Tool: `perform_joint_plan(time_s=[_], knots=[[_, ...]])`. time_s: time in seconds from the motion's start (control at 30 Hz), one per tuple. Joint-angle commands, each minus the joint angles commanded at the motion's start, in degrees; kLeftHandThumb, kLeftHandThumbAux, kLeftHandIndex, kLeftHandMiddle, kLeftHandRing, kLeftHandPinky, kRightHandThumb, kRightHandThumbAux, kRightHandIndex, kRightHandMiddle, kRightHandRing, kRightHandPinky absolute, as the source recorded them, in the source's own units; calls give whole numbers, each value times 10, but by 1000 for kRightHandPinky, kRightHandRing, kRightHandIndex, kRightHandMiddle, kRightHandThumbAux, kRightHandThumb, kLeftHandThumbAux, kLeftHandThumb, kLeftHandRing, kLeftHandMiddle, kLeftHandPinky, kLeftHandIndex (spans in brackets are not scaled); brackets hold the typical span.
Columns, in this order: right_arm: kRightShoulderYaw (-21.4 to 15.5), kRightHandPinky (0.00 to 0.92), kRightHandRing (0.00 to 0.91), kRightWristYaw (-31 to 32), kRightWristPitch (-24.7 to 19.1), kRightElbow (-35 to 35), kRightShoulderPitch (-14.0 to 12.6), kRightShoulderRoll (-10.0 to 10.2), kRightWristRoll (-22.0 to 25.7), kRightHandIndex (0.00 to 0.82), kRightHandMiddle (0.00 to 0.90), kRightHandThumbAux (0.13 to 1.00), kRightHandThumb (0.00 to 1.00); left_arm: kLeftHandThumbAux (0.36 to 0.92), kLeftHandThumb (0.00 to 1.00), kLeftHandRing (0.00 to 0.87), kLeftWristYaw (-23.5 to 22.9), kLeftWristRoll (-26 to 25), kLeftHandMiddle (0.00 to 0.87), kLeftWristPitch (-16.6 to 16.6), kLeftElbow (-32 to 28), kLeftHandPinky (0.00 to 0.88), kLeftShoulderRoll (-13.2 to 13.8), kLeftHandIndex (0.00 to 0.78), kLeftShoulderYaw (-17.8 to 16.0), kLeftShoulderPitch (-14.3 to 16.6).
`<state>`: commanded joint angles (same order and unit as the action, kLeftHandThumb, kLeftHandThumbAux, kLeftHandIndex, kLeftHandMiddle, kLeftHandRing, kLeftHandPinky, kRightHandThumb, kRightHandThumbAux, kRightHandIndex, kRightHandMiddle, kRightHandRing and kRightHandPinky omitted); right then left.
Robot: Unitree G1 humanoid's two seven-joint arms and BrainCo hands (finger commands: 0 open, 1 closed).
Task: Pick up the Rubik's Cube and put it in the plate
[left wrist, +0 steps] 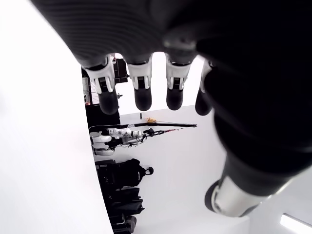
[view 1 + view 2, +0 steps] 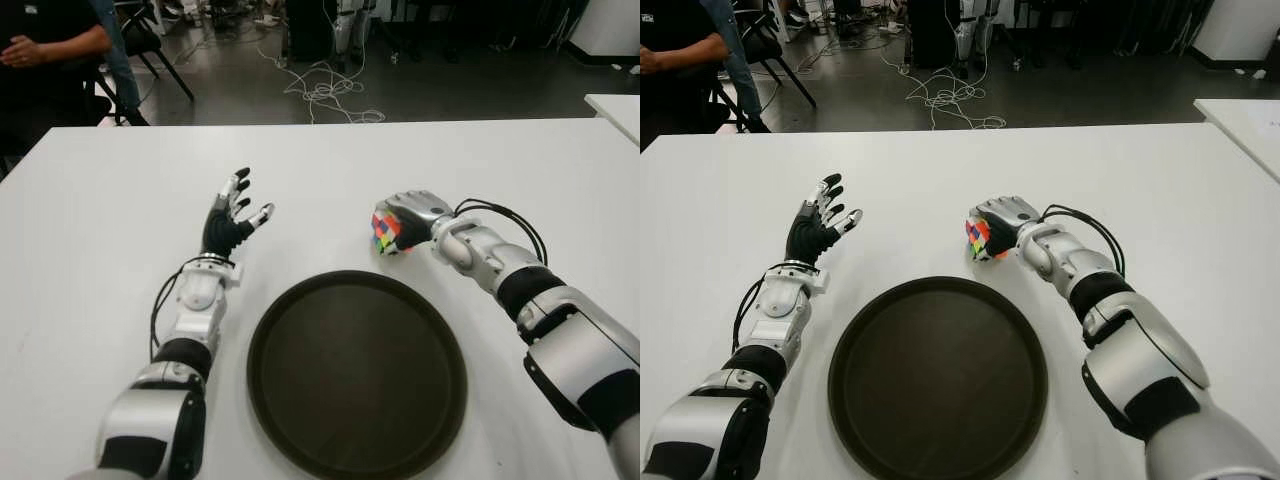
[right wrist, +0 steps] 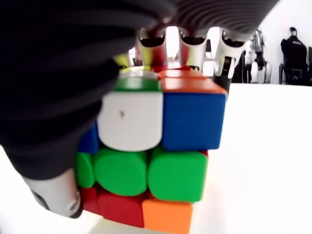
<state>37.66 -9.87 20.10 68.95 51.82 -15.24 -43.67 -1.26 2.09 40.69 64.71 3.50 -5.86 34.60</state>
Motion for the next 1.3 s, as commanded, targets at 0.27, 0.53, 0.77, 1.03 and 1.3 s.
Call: perform_joint_plan(time_s=[0.27,0.53,0.77,1.03,1.3], knots=[[1,515,548,-8,1,1,1,0,-1,415,524,737,691,788,0,18,-10,-5,55,-3,-2,0,0,31,-1,0],[-2,517,542,-8,-3,3,4,0,-1,415,521,737,689,789,0,8,-13,-8,43,-6,-2,0,0,22,-2,0],[-4,532,552,-28,5,-3,7,-9,-3,416,531,737,689,782,0,7,-13,-10,41,-3,-5,0,-1,20,-1,-2],[-44,531,554,-40,38,-143,-18,-80,10,416,534,736,689,784,0,16,-10,-9,51,-7,-10,0,-1,24,0,-3],[-143,488,495,-34,-11,-548,-181,-129,13,414,491,736,691,798,0,20,-4,-5,54,-12,-9,0,1,28,1,0]])
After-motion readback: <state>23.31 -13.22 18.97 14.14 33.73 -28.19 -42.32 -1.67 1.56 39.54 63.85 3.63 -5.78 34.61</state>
